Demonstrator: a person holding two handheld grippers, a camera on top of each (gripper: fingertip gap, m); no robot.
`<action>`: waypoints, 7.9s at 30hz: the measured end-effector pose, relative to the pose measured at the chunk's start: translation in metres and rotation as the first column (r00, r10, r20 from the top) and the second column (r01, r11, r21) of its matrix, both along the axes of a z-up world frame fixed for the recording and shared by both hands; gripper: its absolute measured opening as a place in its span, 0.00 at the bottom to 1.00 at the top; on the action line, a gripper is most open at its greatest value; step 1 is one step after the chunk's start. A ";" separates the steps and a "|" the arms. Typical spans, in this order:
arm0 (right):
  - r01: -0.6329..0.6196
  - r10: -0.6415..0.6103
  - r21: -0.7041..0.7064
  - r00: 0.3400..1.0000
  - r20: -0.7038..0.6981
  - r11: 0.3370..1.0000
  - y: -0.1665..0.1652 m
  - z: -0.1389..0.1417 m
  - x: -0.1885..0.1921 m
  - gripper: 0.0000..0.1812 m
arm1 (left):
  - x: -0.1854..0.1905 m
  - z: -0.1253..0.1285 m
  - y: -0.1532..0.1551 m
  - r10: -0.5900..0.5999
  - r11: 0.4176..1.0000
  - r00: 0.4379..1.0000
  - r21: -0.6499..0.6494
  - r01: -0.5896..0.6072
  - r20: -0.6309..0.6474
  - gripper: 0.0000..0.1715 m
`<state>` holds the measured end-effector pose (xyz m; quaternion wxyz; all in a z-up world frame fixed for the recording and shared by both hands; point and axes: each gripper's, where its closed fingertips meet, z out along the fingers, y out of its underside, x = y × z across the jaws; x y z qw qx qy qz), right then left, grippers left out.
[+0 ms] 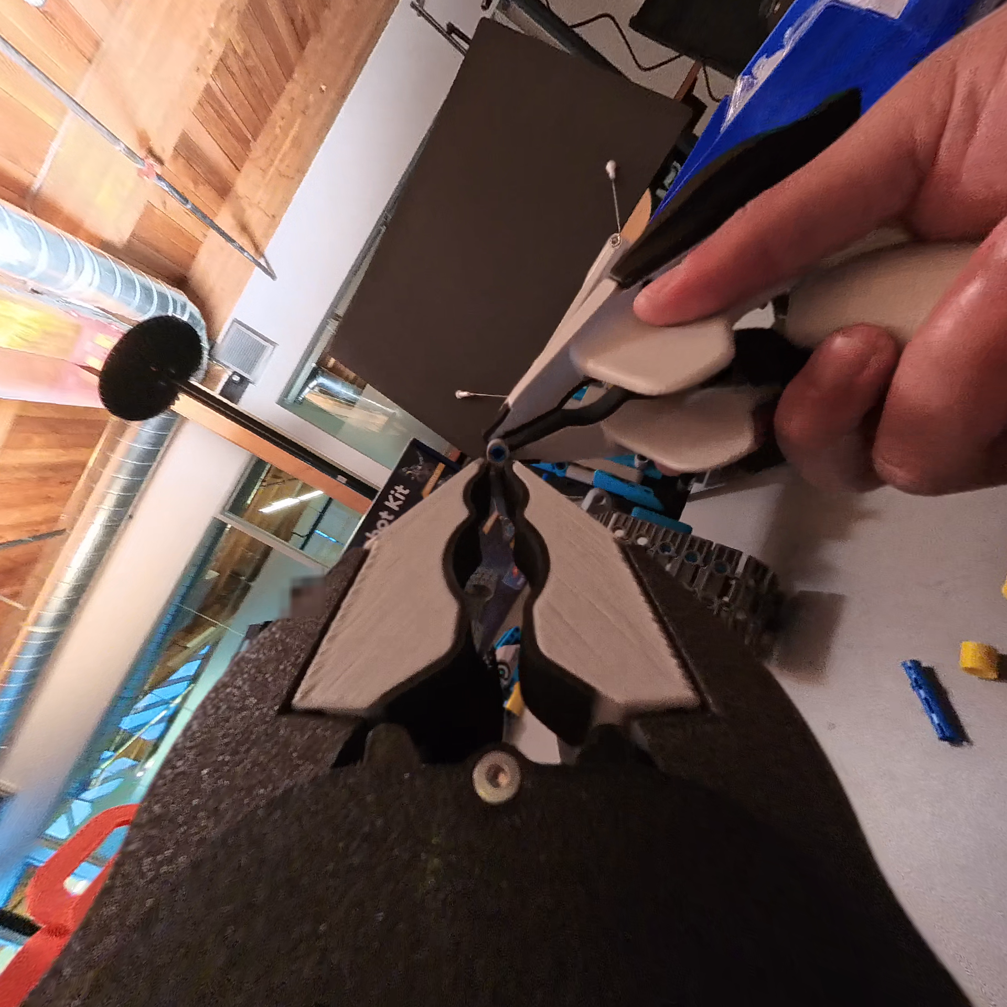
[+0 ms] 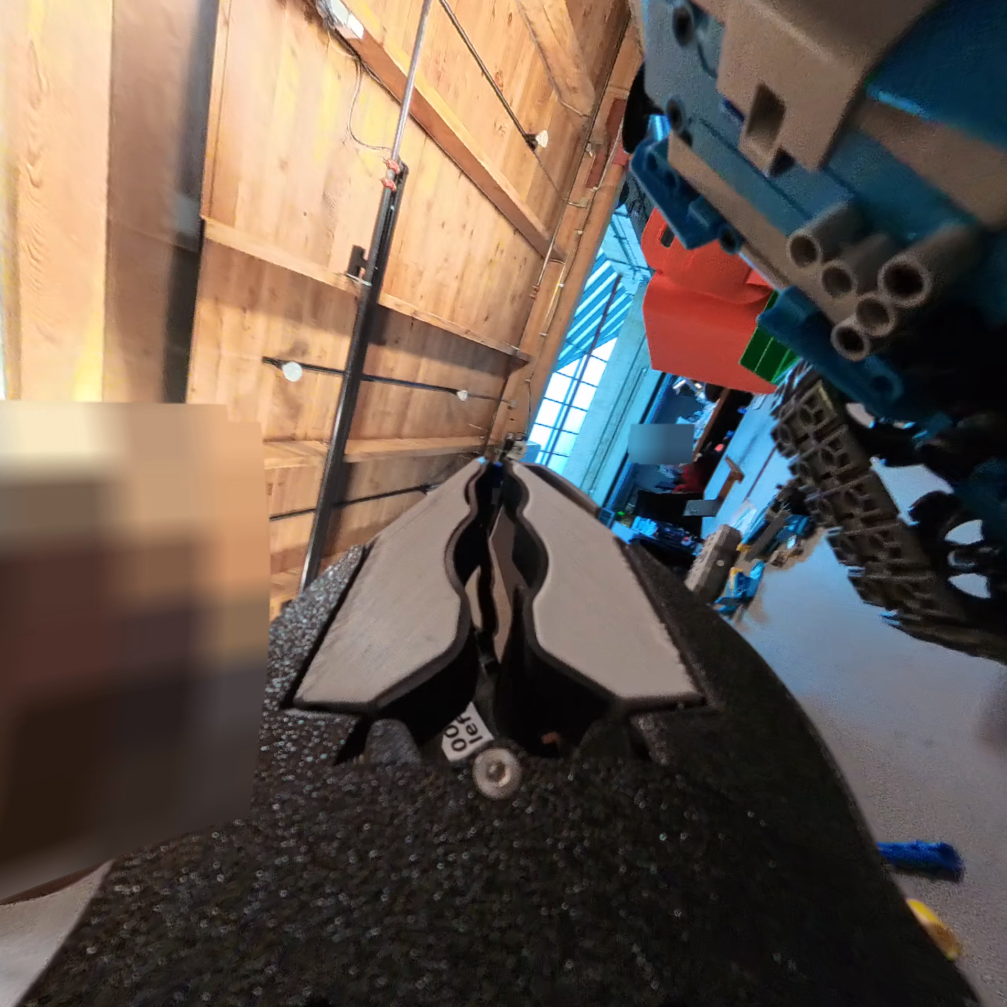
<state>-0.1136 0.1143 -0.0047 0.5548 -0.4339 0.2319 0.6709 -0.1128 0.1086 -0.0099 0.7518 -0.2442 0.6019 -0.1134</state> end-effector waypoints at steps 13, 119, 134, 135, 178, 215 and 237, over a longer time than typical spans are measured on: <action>0.296 -0.312 0.100 0.900 0.303 0.950 -0.043 0.043 0.093 0.00 | -0.014 0.018 -0.011 -0.055 0.998 0.991 0.041 0.051 0.118 0.01; 0.359 0.070 0.066 -0.354 0.933 0.931 -0.047 -0.087 -0.031 0.18 | 0.009 -0.067 -0.026 -0.542 0.454 0.827 -0.880 0.140 -0.148 0.02; 0.529 0.313 0.098 -0.630 0.710 0.843 -0.093 -0.074 0.072 0.03 | 0.009 -0.076 -0.026 -0.555 0.374 0.817 -0.924 0.078 -0.156 0.23; 0.609 0.395 0.080 -0.602 0.694 0.789 -0.117 -0.068 0.109 0.03 | 0.008 -0.077 -0.024 -0.557 0.360 0.816 -0.931 0.067 -0.156 0.23; 0.123 0.392 -0.372 -0.280 0.876 0.920 -0.071 -0.155 -0.011 0.03 | -0.034 -0.151 -0.047 -0.600 0.646 0.525 -0.753 -0.125 -0.603 0.06; 0.137 0.352 -0.329 -0.224 0.909 0.934 -0.047 -0.155 -0.026 0.07 | 0.004 -0.086 -0.035 -0.646 0.339 0.736 -0.940 0.038 -0.203 0.02; 0.862 0.503 -0.200 -0.073 0.861 0.467 -0.237 -0.127 0.284 0.10 | 0.131 -0.074 -0.111 -0.531 0.687 0.568 -0.712 -0.147 -0.629 0.02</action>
